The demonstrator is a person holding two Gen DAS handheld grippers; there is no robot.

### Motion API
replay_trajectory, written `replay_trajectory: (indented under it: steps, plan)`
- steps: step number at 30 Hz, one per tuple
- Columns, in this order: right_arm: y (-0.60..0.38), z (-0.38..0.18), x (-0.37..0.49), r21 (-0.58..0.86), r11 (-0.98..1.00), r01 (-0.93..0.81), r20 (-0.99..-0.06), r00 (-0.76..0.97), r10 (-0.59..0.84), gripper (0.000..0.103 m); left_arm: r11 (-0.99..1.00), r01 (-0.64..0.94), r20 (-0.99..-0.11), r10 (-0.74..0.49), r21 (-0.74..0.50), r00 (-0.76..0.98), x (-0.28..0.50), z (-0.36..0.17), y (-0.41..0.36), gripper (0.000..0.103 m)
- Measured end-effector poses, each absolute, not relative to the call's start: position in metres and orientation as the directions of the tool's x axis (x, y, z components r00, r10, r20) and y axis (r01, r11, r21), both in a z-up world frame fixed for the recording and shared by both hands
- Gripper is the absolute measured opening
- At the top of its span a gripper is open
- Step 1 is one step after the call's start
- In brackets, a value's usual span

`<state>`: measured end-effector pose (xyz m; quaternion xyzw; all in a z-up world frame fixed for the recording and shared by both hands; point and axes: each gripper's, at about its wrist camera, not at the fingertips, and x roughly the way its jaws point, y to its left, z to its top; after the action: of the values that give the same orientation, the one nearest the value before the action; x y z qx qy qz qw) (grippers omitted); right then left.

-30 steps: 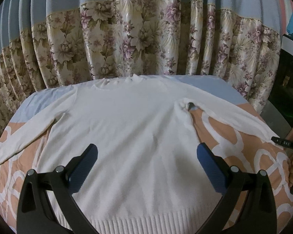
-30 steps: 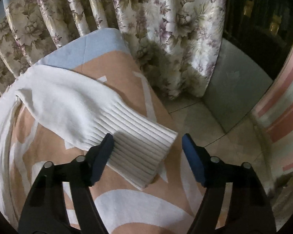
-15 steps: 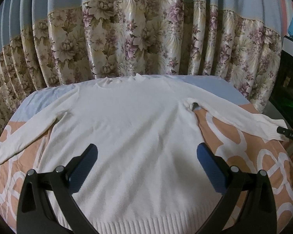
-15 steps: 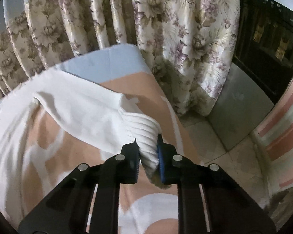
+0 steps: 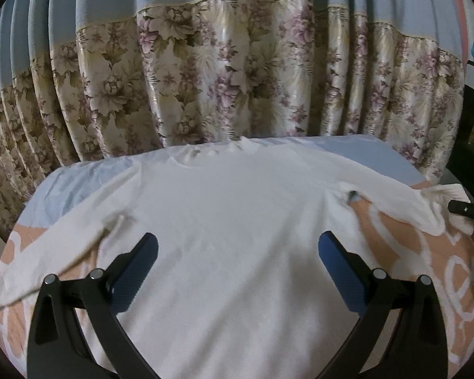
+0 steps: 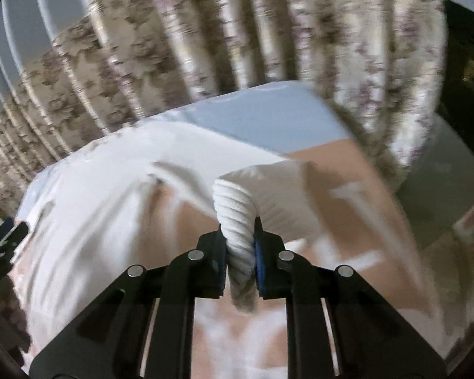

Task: Fold small clothes
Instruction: 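Carry the cuff across the sweater body with the right gripper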

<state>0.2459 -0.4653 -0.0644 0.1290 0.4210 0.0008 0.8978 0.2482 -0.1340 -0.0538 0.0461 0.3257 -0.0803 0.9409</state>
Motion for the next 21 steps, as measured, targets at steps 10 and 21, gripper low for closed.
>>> replay_trajectory:
  steps: [10,21]
  plan:
    - [-0.335,-0.073,0.321,0.323,0.945,-0.048,-0.746,0.602,0.285,0.014,0.996,0.085,-0.618,-0.050,0.027,0.784,0.278,-0.058,-0.060,0.101]
    - [-0.232,-0.090,0.405,0.294,0.944,-0.149,-0.757,0.567,0.325,0.014,0.999,0.018,-0.635,0.014,0.044,0.773,0.325,-0.081,0.003,0.101]
